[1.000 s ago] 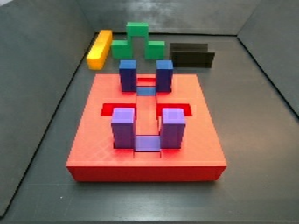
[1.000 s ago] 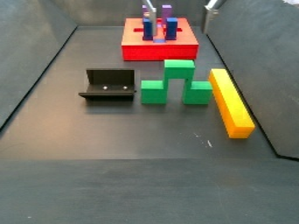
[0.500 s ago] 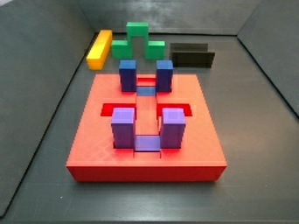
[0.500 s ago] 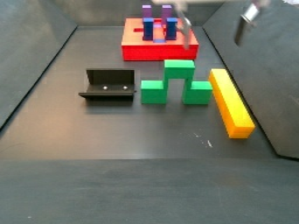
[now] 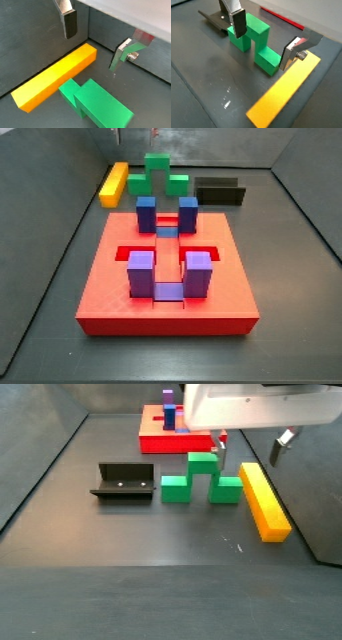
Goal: Pick up the yellow object. Move up. Move to above the board. Insert the yellow object.
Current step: Pick up the yellow object.
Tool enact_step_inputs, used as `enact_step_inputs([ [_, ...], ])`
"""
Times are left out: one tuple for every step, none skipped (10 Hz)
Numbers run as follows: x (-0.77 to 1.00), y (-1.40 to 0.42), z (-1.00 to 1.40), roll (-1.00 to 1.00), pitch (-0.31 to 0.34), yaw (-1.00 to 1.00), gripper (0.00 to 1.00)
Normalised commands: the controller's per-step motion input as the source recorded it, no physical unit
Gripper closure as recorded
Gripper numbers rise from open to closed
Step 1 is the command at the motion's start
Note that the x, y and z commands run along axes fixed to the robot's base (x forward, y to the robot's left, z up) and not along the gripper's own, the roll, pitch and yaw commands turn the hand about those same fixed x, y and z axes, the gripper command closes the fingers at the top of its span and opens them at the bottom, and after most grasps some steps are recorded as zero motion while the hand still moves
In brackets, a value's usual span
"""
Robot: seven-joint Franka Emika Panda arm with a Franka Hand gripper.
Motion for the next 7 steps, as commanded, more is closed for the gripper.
enact_step_inputs([
  [-0.39, 0.0, -0.17, 0.0, -0.014, -0.03, 0.0],
  [-0.38, 0.0, -0.22, -0.03, -0.059, -0.05, 0.0],
  [-0.33, 0.0, -0.3, -0.03, -0.091, -0.06, 0.0],
  [-0.1, 0.0, -0.29, -0.04, -0.124, -0.02, 0.0],
  [0.0, 0.0, -0.25, -0.02, -0.116, 0.0, 0.0],
  [0.0, 0.0, -0.28, 0.0, -0.123, 0.0, 0.0],
  [-0.03, 0.0, -0.37, 0.0, -0.119, 0.0, 0.0],
])
